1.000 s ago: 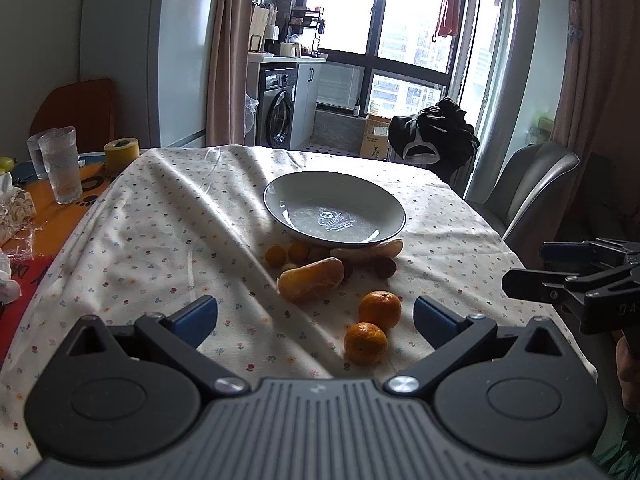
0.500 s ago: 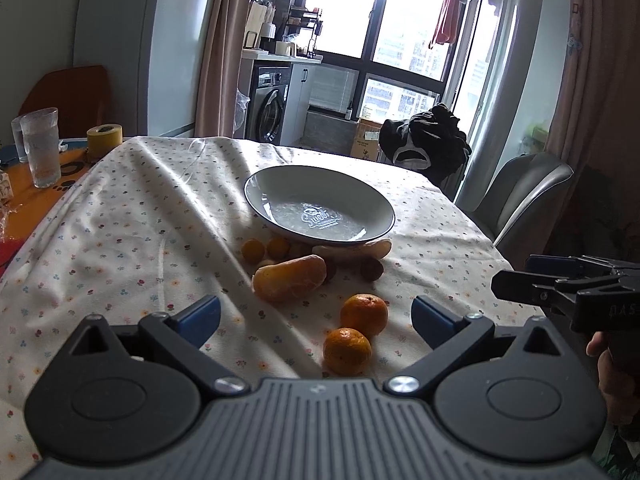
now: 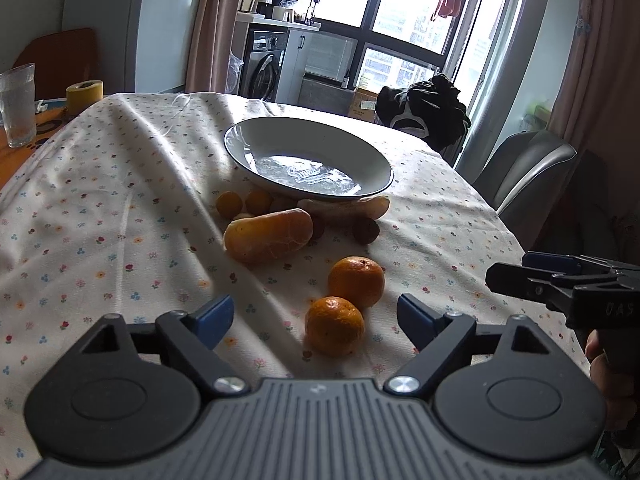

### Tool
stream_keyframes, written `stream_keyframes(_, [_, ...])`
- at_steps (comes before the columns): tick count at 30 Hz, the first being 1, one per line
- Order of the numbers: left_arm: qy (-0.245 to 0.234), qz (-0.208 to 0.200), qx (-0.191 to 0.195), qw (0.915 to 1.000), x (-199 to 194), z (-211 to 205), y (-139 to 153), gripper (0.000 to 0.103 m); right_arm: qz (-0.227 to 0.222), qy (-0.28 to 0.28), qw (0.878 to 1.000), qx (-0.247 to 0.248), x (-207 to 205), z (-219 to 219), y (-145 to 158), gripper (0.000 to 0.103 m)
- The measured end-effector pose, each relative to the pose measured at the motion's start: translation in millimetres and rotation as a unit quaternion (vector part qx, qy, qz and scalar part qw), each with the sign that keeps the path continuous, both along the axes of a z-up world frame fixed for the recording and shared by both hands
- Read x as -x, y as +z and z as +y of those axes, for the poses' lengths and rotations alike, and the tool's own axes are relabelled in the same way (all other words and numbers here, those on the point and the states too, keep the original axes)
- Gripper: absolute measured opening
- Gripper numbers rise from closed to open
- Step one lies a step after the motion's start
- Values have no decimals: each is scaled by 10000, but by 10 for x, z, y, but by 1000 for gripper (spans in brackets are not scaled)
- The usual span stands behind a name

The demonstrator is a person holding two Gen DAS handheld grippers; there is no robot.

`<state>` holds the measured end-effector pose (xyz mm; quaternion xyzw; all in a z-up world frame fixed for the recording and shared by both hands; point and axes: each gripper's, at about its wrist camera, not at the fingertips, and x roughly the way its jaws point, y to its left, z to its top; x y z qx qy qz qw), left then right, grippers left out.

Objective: Organize fruits
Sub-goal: 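Lower the left gripper onto the nearest mandarin orange and close it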

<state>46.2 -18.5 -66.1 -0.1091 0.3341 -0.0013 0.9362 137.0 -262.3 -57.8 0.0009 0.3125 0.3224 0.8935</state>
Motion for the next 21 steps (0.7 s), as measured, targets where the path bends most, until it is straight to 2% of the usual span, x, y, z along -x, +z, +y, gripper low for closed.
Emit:
stream_keyframes(4, [-39,59,-1,10000,-47,-26,-60,85,110,-8,9999,10,-60,17,-95,103])
stream_keyframes(7, [-107,97,-6,9999,-96,-62,-106,77,206,-50,9998,13,-111,18,-157,103])
stream_keyframes(9, [-149,166,73,9997,-141,-78,-151,67,222,-74,9997,0,-130,-2,-180,103])
stream_keyframes(13, [-175,245,135,9995,-220,-118,-230,58,298,-116,9995,-69,-173,-60,-224,103])
stream_keyframes(15, [-126,258,99,9995,-254,-123,-258,48,350,-131,9993,-101,-197,-82,-251,103])
stream_keyframes(21, [-217,257,33,9994,-260,-139,-264,38,506,-1,9984,-235,-235,-42,-320,103])
